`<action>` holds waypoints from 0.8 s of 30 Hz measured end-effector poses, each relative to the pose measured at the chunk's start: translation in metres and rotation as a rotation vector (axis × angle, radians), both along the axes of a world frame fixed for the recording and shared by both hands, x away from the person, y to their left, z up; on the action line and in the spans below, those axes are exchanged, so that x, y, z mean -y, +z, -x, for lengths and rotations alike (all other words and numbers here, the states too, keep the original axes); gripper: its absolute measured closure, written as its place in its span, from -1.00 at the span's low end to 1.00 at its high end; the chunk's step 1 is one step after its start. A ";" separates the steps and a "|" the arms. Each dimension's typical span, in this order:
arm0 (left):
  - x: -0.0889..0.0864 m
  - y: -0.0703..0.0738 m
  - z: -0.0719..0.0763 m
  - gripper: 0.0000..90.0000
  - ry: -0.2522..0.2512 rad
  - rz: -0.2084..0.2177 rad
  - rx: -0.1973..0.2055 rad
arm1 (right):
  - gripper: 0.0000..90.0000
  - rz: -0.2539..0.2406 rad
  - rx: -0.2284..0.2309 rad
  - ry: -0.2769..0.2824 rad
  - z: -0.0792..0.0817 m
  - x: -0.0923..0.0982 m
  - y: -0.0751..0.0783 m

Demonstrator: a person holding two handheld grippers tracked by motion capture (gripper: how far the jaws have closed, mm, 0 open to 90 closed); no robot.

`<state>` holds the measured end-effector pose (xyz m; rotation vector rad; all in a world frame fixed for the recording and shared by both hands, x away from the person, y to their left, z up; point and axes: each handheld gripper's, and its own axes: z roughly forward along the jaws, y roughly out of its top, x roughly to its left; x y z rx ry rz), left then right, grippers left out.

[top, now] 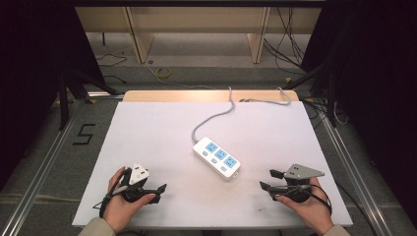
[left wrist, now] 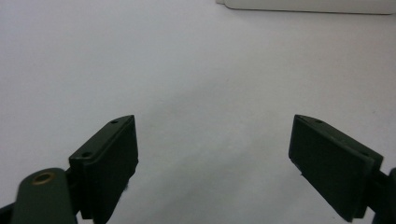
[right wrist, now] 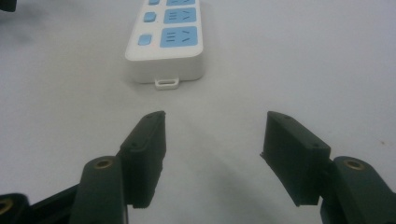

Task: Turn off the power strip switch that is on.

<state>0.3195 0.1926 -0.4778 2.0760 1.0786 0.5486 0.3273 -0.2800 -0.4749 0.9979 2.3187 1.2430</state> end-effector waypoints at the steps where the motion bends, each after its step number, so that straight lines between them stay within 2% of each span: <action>1: 0.000 0.000 0.000 -0.66 0.000 -0.002 0.001 | -0.07 0.007 0.006 0.002 0.000 0.000 0.000; 8: 0.000 0.000 0.000 -0.66 -0.003 -0.005 0.007 | 0.12 0.039 0.010 0.008 0.003 -0.002 0.003; 9: 0.000 0.001 0.000 -0.66 -0.003 -0.006 0.009 | 0.24 0.049 0.007 0.011 0.003 -0.003 0.004; 18: 0.000 0.001 0.000 -0.65 0.002 -0.007 0.018 | 0.84 0.104 -0.012 0.013 0.003 -0.003 0.010; 21: 0.000 0.001 0.000 -0.65 -0.002 -0.018 0.022 | 0.97 0.120 -0.017 0.011 0.003 -0.004 0.012; 24: 0.001 0.002 0.001 -0.65 -0.001 -0.021 0.024 | 1.00 0.133 -0.018 0.008 0.003 -0.005 0.014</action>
